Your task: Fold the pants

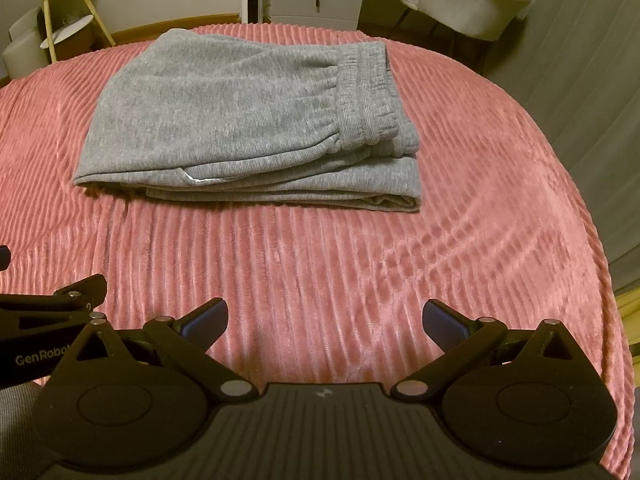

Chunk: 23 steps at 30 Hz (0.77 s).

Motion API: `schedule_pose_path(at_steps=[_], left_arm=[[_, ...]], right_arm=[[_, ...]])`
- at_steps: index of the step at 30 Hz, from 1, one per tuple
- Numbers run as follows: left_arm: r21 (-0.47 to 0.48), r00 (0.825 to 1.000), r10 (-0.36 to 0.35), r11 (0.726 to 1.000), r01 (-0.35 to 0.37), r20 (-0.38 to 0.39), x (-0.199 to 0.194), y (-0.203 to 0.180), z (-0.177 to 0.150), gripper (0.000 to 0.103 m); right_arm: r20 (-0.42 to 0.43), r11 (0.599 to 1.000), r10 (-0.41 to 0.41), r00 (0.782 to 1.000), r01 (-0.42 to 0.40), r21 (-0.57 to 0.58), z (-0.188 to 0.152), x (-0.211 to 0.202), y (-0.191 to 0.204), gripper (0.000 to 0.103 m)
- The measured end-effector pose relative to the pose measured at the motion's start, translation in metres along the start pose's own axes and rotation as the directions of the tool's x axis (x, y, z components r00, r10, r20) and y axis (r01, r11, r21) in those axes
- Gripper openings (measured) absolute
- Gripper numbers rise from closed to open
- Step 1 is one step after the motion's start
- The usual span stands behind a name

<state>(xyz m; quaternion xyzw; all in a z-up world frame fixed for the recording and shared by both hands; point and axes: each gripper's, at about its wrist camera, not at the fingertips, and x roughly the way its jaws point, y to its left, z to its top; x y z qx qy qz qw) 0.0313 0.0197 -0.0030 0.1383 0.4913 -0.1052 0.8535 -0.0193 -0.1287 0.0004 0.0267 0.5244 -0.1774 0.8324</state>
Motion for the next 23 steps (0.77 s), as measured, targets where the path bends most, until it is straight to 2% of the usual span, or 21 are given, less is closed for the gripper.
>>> schedule_pose_path(at_steps=[18,23], left_arm=[[0.008,1.000,0.004,1.000,-0.004,0.002,0.0030,-0.0007,-0.0004,0.100],[0.002,1.000,-0.016,1.000,0.016,-0.006,0.0045,-0.0002,-0.0006,0.100]], right_arm=[[-0.002,1.000,-0.005,1.000,0.005,-0.009,0.0011,-0.0004,0.0014,0.103],[0.000,1.000,-0.005,1.000,0.005,-0.009,0.0011,-0.0010,0.0017,0.103]])
